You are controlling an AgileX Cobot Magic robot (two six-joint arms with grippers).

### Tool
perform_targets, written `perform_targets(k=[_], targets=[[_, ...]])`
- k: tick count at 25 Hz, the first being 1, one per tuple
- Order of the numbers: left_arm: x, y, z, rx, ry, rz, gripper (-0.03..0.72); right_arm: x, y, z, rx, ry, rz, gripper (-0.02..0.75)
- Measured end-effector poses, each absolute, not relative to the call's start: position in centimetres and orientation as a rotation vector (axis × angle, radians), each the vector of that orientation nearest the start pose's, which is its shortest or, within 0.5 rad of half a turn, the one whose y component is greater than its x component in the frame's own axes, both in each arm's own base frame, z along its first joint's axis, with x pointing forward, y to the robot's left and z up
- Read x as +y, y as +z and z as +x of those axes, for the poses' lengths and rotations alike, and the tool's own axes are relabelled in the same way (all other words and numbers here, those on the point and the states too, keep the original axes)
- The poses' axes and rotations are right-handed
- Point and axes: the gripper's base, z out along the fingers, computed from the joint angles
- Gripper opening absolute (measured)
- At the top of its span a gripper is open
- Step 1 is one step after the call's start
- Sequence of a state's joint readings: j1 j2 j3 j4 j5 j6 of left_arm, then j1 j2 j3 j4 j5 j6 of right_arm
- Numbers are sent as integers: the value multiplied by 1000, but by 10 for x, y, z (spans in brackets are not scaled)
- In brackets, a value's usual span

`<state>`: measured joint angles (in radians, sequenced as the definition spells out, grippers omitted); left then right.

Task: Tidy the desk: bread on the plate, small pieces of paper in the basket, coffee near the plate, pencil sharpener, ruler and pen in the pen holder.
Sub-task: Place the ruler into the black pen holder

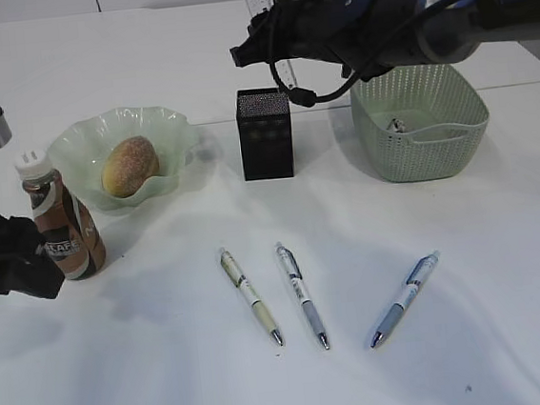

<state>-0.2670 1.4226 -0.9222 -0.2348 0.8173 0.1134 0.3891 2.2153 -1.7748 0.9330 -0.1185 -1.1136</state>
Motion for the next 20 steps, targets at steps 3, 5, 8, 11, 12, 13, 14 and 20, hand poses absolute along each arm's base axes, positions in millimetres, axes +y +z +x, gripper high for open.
perform_targets(k=[3, 5, 8, 11, 12, 13, 14, 20], targets=[[-86, 238, 255, 2799, -313, 347, 400, 194, 233, 494, 1804, 71, -436, 270], [-86, 236, 256, 2807, -312, 347, 400, 194, 233, 494, 1814, 96, -402, 270], [-86, 236, 257, 2796, -311, 344, 400, 194, 233, 494, 1830, 141, -341, 270], [-86, 236, 257, 2790, -311, 342, 400, 196, 233, 493, 1832, 152, -333, 270], [-86, 236, 258, 2788, -310, 342, 400, 199, 231, 492, 1834, 158, -338, 269], [-86, 236, 258, 2788, -310, 342, 400, 201, 231, 491, 1834, 161, -342, 269], [-86, 236, 258, 2789, -310, 342, 400, 203, 229, 491, 1836, 163, -346, 269], [-86, 236, 258, 2789, -308, 343, 400, 216, 215, 499, 1837, 176, -364, 269]])
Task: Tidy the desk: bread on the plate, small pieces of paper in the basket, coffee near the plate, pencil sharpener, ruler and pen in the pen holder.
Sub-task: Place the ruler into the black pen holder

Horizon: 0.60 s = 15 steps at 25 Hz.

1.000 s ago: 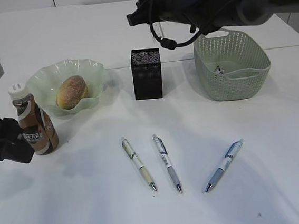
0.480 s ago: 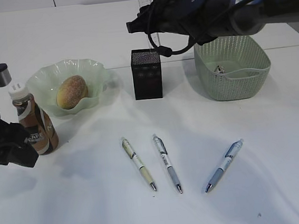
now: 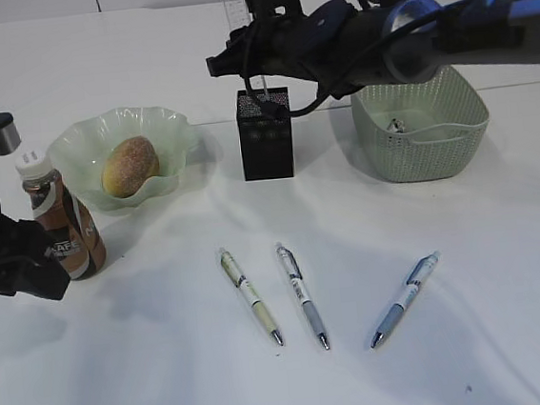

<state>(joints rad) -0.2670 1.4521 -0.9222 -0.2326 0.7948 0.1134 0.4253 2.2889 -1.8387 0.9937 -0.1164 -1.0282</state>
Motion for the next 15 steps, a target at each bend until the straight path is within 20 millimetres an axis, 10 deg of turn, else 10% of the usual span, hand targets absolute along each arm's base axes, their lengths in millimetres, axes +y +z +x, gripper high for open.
perform_targets(k=[15], targets=[[-86, 236, 258, 2787, -305, 345, 400, 218, 213, 503, 1831, 179, -363, 314]])
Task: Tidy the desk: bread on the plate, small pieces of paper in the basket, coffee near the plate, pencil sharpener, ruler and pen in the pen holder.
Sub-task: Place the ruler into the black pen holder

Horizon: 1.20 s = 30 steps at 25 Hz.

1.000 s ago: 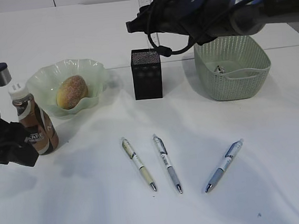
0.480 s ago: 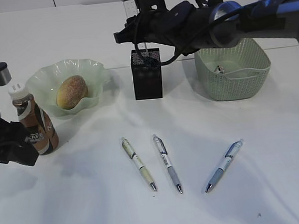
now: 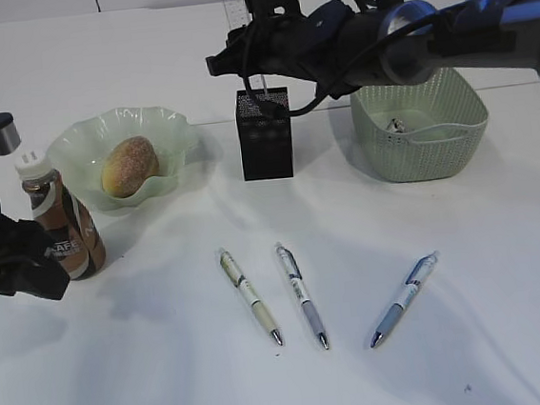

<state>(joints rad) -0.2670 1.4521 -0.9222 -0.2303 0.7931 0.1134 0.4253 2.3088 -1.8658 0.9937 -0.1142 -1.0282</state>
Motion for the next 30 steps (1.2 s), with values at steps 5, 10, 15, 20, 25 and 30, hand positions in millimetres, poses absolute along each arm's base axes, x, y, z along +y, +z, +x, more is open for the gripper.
perform_targets(k=[5, 10, 15, 20, 25, 30], targets=[[-86, 236, 258, 2787, -305, 345, 400, 218, 213, 503, 1831, 179, -363, 351], [-86, 236, 258, 2787, -305, 345, 400, 218, 213, 503, 1830, 178, -365, 435], [-86, 236, 258, 2787, -305, 345, 400, 218, 213, 503, 1832, 182, -359, 459], [-86, 236, 258, 2787, -305, 345, 400, 218, 213, 503, 1833, 182, -359, 460], [-86, 236, 258, 2787, -305, 345, 400, 221, 223, 498, 1834, 216, -411, 461], [-86, 236, 258, 2787, -305, 345, 400, 229, 251, 483, 1829, 322, -559, 461]])
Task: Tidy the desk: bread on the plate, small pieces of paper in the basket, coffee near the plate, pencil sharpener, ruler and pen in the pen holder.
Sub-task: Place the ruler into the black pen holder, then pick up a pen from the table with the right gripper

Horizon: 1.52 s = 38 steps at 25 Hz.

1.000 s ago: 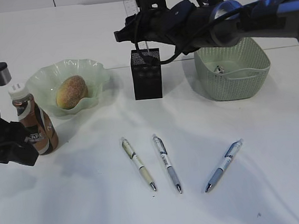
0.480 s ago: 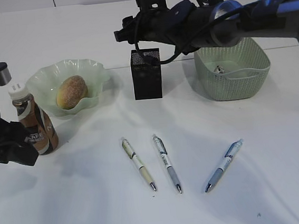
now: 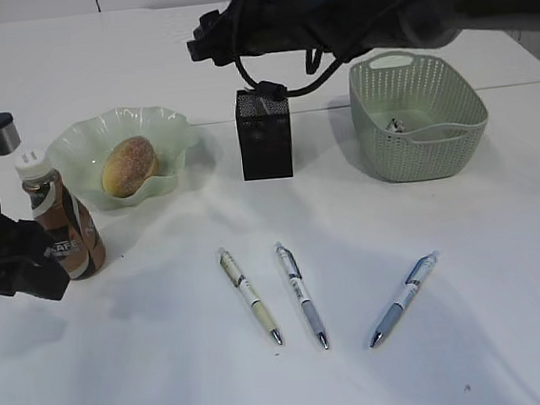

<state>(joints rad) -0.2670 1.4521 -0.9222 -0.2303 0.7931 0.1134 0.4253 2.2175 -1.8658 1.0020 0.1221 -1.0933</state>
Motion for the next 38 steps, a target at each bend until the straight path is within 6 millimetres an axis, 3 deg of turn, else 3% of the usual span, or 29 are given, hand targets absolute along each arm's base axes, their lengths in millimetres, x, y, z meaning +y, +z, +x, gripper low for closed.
perform_targets(k=[6, 8, 12, 17, 18, 21, 29, 34, 35, 38], targets=[[-86, 236, 257, 2794, -305, 347, 400, 236, 270, 464, 1834, 409, -761, 461], [-86, 236, 257, 2794, -305, 347, 400, 239, 271, 453, 1858, 455, -904, 461], [-86, 236, 257, 2798, -306, 348, 400, 240, 260, 430, 1972, 524, -1210, 461], [-86, 235, 256, 2808, -306, 351, 400, 224, 243, 417, 2251, 429, -1336, 460], [-86, 235, 256, 2810, -307, 351, 400, 224, 243, 417, 2251, 429, -1336, 460], [-86, 235, 256, 2810, -307, 351, 400, 202, 236, 412, 2576, 224, -1181, 460], [-86, 235, 256, 2812, -307, 352, 400, 191, 235, 408, 2806, 136, -879, 460], [-86, 235, 256, 2813, -307, 352, 400, 208, 235, 398, 2833, 210, -871, 460], [-86, 235, 256, 2813, -307, 352, 400, 221, 234, 390, 2826, 198, -901, 460], [-86, 235, 256, 2814, -307, 352, 400, 236, 234, 382, 2814, 153, -920, 460]])
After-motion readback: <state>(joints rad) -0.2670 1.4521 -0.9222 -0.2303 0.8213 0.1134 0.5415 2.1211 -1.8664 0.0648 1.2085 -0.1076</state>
